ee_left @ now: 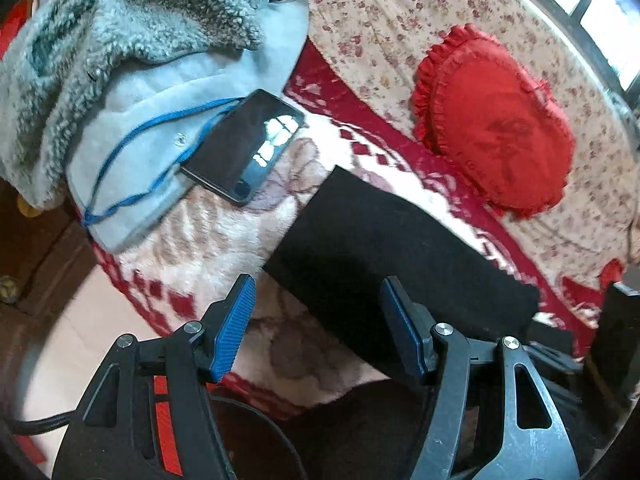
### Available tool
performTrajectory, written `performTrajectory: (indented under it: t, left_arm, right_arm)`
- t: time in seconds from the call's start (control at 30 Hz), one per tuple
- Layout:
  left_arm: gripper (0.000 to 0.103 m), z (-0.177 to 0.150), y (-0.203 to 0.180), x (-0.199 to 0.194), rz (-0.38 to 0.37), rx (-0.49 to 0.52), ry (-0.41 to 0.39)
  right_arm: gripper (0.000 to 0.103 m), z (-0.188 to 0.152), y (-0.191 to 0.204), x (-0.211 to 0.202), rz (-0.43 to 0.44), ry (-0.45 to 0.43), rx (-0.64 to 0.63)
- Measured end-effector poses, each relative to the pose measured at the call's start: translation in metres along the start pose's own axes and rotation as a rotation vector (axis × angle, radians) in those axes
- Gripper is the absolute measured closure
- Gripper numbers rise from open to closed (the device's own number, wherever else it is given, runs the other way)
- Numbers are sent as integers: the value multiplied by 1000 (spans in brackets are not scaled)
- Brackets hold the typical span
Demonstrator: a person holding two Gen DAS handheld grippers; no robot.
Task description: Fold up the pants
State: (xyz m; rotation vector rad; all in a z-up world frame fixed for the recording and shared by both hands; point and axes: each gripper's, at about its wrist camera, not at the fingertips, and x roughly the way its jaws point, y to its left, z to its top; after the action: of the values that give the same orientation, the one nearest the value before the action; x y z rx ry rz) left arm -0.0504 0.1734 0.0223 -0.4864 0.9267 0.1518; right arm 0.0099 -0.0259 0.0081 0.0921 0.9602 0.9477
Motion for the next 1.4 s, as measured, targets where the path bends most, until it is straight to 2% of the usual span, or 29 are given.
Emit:
performTrajectory:
  t: [0.07, 0.17, 0.3, 0.47, 0.53, 0.6, 0.67, 0.73, 0.8, 0.87, 0.93, 1.07, 1.13, 1.2, 1.23, 1.3, 1.4]
  left_arm:
    - [38, 1, -1, -1, -58, -27, 10]
    - [31, 0, -8, 8, -88, -44, 36]
    - [31, -5, -16, 26, -122, -69, 77]
    - [31, 2, -25, 32, -141, -88, 68]
    - [35, 4, -26, 26, -152, -75, 56]
    - [35, 2, -26, 17, -129, -35, 26]
    - [35, -3, -24, 20, -57, -6, 15]
    - [35, -5, -20, 35, -19, -5, 59]
    - [35, -7, -12, 45, -6, -33, 87]
    - [35, -9, -6, 44, 4, -38, 88]
    - [35, -9, -1, 35, 20, -25, 64]
    - [35, -6, 6, 10, 84, -12, -25]
    - [35, -2, 6, -2, 92, -15, -70]
    - [35, 2, -1, -8, 85, 3, -89]
    - [35, 3, -5, -7, 81, 14, -91]
    - [35, 4, -17, -2, 84, 41, -88]
    - [35, 1, -35, 16, 93, 94, -56]
  right_arm:
    - [98, 0, 2, 0, 0, 2, 1]
    - [98, -3, 4, 2, 1, 5, 5]
    - [98, -3, 4, 1, 1, 1, 12]
    - [98, -5, 9, -1, 2, 13, -11]
    - [98, -9, 15, -3, 15, 18, -17]
    - [98, -14, 24, -5, 40, 24, -25]
    - [98, -21, 33, 0, 59, 42, -42]
    - [98, -28, 33, 19, -18, 65, -56]
    - [98, -31, 18, 33, -45, 66, 5]
    - [97, -34, 5, 32, 13, 61, 90]
    - [84, -33, 2, 16, 45, 40, 106]
    - [80, -24, -9, -46, -7, -78, 81]
    - [71, -20, -25, -81, -65, -160, 113]
    - [67, -15, -49, -102, -162, -205, 154]
    - [67, -14, -60, -107, -187, -202, 177]
    - [67, -9, -84, -102, -182, -166, 226]
    - [67, -6, -106, -78, -98, -86, 283]
